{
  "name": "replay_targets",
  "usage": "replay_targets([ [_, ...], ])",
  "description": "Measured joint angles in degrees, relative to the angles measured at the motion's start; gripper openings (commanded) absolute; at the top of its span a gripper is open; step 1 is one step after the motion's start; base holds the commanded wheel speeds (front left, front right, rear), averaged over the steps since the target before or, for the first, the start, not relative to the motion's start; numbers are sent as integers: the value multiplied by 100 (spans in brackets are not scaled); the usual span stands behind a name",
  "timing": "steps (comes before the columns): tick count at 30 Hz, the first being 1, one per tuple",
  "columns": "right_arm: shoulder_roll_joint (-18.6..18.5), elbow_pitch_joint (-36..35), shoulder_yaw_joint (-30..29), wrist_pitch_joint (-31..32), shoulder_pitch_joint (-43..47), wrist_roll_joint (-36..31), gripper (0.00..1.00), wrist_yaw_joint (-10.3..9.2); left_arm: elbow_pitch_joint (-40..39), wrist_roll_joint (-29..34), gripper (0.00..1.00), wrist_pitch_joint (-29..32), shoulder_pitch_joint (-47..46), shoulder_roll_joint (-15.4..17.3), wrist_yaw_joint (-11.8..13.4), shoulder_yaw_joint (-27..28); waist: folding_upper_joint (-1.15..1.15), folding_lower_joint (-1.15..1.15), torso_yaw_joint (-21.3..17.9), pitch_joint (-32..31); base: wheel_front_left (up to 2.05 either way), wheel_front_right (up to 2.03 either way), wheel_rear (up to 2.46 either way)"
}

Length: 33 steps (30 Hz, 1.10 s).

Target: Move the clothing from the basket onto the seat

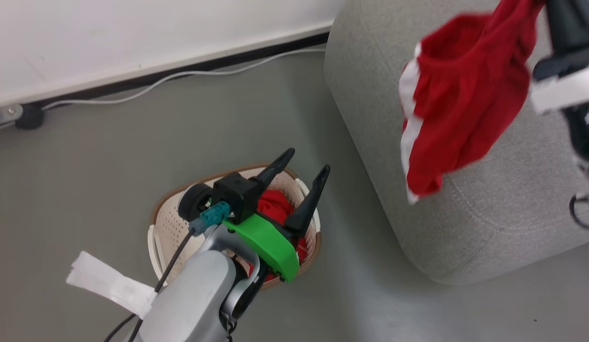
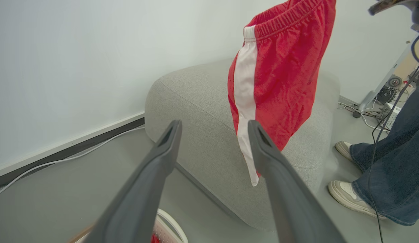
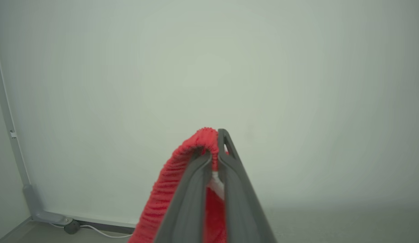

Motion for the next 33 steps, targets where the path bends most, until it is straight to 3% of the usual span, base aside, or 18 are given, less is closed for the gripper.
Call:
replay_targets([
  [9, -245, 5, -490, 557, -1670, 174, 0, -18, -367, 77, 100, 148, -398, 90, 89, 105, 0, 0, 86, 595, 0, 0, 0],
  [17, -595, 405, -1248, 873, -2691, 461, 0, -374, -758, 290, 100, 333, -752, 122, 103, 111, 0, 0, 231, 1222, 0, 0, 0],
  [27, -990, 845, -1423, 1025, -3406, 397, 0, -515, -1025, 390, 100, 424, -975, 343, 170, 289, 0, 1, 471, 1972, 0, 0, 0],
  [33, -1010, 1326, -1533, 1025, -3423, 382, 0, -667, -1141, 398, 100, 477, -999, 463, 172, 366, 0, 1, 532, 2327, 0, 0, 0],
])
